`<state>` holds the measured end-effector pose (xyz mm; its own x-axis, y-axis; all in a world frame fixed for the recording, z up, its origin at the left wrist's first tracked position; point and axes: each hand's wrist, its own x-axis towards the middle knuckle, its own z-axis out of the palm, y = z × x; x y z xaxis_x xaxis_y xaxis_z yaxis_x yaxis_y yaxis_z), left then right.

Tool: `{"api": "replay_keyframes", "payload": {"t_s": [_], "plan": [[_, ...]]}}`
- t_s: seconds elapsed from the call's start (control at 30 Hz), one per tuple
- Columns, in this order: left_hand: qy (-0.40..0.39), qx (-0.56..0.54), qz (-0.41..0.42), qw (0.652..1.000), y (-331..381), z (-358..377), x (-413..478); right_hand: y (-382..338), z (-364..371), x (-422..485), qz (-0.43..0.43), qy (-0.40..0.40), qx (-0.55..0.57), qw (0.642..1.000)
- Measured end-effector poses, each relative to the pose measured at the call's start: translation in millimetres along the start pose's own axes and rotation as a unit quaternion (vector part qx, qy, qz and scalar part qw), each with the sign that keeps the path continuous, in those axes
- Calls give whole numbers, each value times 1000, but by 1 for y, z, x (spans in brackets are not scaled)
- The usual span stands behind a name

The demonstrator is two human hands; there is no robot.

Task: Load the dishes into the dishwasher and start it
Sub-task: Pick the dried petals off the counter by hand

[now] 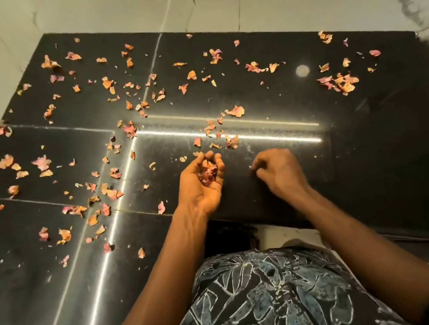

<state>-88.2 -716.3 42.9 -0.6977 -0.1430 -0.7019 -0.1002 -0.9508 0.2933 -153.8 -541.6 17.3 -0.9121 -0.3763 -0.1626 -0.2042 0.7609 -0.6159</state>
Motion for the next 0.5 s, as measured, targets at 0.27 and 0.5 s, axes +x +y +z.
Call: {"api": "replay_keyframes", "payload": {"t_s": [0.27,0.5], "plan": [[-27,115,-56,991,12,4,7,-76,-32,1,-28,-40,165,985],[-18,78,-111,991,16,-17,12,-98,-27,-13,-91,-31,84,992]]}}
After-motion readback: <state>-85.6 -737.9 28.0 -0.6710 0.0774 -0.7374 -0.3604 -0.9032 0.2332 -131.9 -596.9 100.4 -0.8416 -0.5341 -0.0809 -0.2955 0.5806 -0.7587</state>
